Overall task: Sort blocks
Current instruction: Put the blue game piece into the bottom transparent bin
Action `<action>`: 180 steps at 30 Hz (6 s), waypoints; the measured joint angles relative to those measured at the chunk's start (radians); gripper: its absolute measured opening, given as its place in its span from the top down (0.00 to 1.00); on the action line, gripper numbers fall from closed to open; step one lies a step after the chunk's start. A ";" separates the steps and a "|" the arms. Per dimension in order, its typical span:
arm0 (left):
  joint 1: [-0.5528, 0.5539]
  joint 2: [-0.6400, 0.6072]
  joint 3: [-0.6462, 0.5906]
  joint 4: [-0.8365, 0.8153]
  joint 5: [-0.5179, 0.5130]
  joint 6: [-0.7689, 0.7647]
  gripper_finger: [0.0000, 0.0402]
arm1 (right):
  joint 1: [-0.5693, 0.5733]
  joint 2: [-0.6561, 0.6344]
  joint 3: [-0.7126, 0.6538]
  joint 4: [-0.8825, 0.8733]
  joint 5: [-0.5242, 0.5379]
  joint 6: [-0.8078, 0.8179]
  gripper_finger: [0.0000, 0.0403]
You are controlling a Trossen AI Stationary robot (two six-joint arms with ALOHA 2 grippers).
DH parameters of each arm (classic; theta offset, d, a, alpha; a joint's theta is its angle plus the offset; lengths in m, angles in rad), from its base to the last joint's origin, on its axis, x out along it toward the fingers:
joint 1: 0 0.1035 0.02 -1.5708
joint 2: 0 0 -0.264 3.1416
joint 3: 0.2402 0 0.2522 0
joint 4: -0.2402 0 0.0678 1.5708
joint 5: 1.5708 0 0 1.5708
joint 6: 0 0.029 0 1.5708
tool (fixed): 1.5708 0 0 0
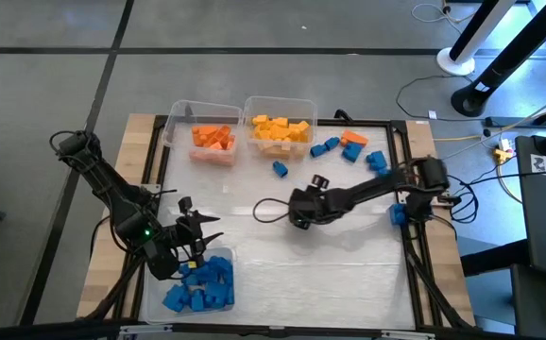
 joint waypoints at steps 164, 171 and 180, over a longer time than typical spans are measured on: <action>-0.013 -0.001 0.000 -0.021 0.000 0.039 0.58 | -0.260 0.196 -0.194 1.299 -0.317 -0.300 0.98; -0.047 -0.027 0.000 -0.103 0.000 -0.034 0.58 | -0.157 0.196 -0.194 1.624 -0.460 -0.299 0.97; -0.067 -0.082 0.000 -0.197 -0.052 -0.153 0.58 | 0.029 0.195 -0.097 1.718 -0.469 -0.304 0.98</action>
